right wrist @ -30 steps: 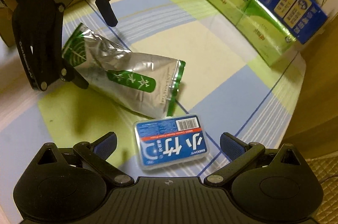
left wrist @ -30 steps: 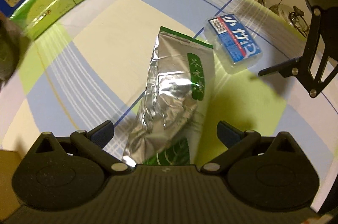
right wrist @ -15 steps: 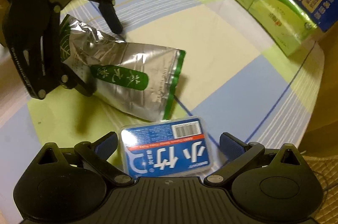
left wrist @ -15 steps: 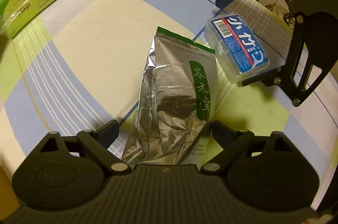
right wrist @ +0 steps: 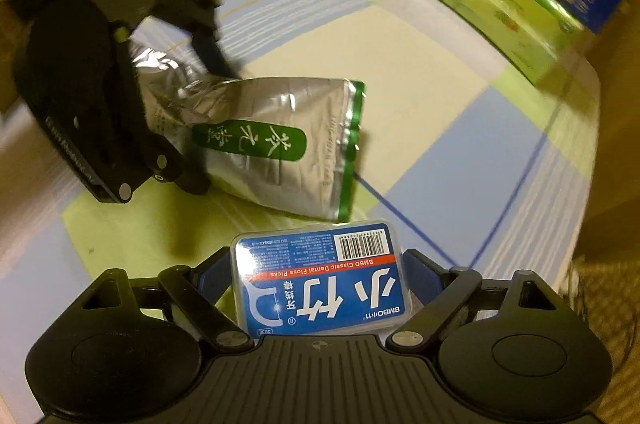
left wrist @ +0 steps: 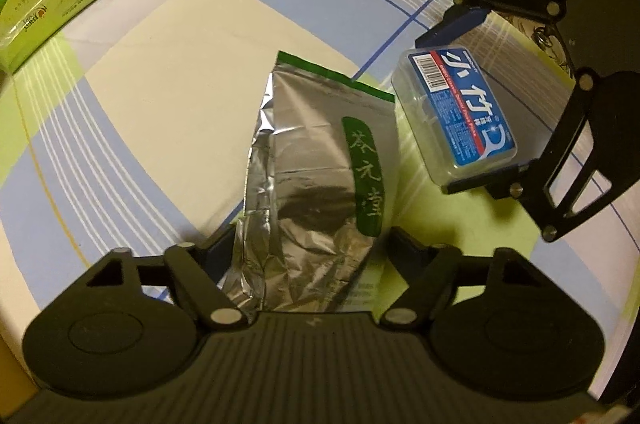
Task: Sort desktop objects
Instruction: 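Grasp the silver leaf pouch with the left tool while the right tool grasps the floss box, then lift the pouch and floss box and carry both toward the cardboard box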
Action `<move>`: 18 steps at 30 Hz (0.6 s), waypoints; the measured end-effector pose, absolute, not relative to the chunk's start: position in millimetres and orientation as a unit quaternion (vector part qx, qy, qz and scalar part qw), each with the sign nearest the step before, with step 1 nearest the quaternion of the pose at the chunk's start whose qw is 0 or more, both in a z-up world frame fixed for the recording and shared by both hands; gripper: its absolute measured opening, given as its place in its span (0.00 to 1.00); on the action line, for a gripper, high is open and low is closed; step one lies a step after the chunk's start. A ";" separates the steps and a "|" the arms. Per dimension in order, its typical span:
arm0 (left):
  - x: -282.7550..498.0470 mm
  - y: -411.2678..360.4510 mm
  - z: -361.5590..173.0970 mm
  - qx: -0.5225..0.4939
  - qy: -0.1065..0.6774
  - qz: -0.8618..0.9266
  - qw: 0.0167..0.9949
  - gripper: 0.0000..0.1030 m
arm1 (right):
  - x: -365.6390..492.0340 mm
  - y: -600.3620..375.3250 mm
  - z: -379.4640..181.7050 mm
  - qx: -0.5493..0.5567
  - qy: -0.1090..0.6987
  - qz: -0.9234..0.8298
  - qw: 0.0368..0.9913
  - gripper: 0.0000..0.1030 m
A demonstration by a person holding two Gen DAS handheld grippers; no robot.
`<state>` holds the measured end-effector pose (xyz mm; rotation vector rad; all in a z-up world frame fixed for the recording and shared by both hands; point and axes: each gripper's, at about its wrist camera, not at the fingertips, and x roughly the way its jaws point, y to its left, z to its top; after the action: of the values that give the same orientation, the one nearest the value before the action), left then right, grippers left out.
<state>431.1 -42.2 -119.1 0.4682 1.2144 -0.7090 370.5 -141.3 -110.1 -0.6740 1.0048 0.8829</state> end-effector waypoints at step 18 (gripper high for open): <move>308.7 -11.6 -108.7 0.101 0.616 -0.229 0.747 0.46 | 271.0 -171.6 -95.1 -0.170 0.534 0.311 0.767 0.84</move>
<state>308.7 -11.6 -108.7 0.2216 1.3467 -0.5017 271.0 -171.6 -95.1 -0.3688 1.1605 0.6763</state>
